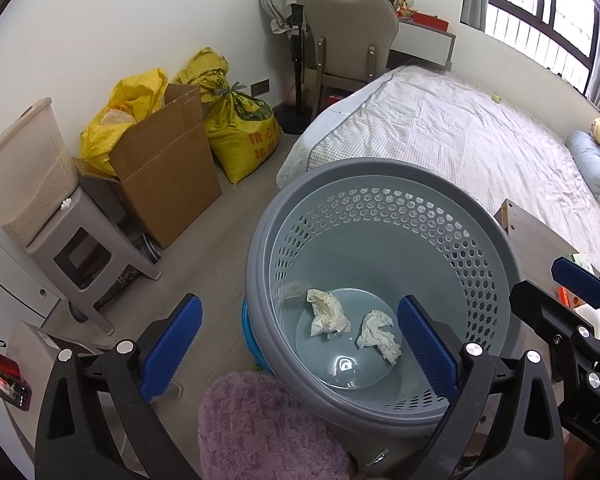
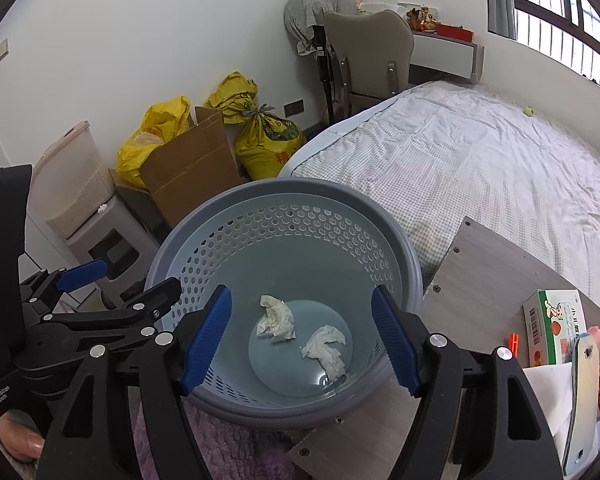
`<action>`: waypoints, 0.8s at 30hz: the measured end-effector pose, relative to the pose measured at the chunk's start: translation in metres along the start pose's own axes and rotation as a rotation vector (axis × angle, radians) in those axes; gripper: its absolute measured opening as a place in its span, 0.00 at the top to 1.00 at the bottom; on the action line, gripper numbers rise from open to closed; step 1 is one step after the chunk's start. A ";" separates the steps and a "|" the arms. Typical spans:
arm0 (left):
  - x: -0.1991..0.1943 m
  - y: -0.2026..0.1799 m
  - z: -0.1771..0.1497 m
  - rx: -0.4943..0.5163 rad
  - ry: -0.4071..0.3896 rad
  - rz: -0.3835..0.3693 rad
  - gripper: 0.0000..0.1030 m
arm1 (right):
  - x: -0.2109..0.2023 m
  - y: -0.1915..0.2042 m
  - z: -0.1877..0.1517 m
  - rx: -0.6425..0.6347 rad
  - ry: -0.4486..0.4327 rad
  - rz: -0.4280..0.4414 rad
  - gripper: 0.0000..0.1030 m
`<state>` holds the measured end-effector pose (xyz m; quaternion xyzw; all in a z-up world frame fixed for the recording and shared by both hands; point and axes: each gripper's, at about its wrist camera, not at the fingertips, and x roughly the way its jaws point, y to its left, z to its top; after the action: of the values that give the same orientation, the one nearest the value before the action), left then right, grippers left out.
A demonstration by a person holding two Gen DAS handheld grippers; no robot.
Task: Collect trash
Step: 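Withdraw both grippers from the basket back toward the table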
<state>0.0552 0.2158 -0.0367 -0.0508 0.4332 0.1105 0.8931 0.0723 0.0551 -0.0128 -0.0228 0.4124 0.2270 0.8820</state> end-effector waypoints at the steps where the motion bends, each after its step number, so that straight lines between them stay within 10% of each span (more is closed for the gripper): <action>1: -0.001 0.000 0.000 0.001 -0.003 0.001 0.06 | -0.001 0.000 -0.001 0.001 -0.001 0.002 0.32; 24: -0.034 -0.053 -0.021 0.094 -0.028 -0.044 0.06 | -0.053 -0.043 -0.036 0.097 -0.065 -0.055 0.31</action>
<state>0.0318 0.1553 -0.0228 -0.0169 0.4241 0.0709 0.9027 0.0349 -0.0118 -0.0035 0.0161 0.3934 0.1831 0.9008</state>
